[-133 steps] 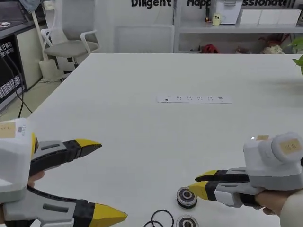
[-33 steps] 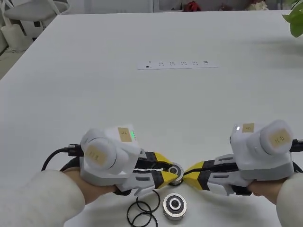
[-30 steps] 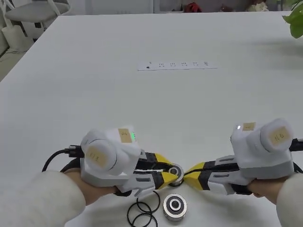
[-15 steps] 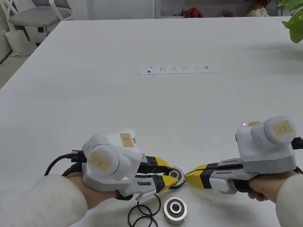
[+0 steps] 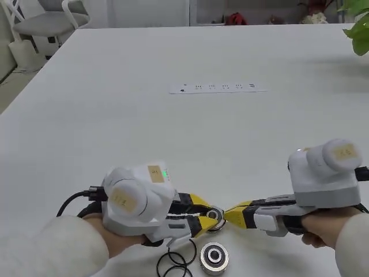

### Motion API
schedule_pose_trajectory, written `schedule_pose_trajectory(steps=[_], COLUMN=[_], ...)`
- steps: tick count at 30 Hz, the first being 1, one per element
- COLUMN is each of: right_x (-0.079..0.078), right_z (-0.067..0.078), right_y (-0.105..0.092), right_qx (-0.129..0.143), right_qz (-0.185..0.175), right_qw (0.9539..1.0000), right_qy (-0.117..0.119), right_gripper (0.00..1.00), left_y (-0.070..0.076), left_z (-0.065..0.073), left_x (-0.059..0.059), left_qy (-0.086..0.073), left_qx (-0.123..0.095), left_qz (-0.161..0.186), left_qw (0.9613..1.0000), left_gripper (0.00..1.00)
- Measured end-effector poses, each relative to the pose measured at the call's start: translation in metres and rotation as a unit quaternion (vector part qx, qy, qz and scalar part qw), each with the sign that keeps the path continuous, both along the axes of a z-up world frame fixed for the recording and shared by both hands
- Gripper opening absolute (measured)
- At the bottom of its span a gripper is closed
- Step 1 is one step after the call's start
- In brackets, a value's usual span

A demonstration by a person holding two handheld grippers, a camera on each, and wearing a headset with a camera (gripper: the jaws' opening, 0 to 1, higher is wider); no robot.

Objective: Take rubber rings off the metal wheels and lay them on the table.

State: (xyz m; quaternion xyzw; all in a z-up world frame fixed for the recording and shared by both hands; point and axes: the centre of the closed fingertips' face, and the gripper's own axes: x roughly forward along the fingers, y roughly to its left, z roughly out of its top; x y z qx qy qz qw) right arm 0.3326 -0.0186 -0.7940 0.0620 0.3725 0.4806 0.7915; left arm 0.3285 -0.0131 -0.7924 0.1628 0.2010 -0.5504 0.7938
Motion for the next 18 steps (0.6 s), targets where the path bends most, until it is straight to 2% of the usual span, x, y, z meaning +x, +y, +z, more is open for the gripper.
schedule_pose_trajectory(steps=[18], right_x=[-0.0014], right_z=[0.0033], right_y=[0.0031], right_qx=[0.002], right_qz=[0.008], right_qw=[1.0000], right_qy=[-0.004], right_gripper=[0.00], left_y=[-0.0002], left_z=[0.0001], left_x=[0.0006], left_qy=[-0.002], left_qx=[0.000], left_qz=[0.001], left_qw=[1.0000], left_gripper=[0.14])
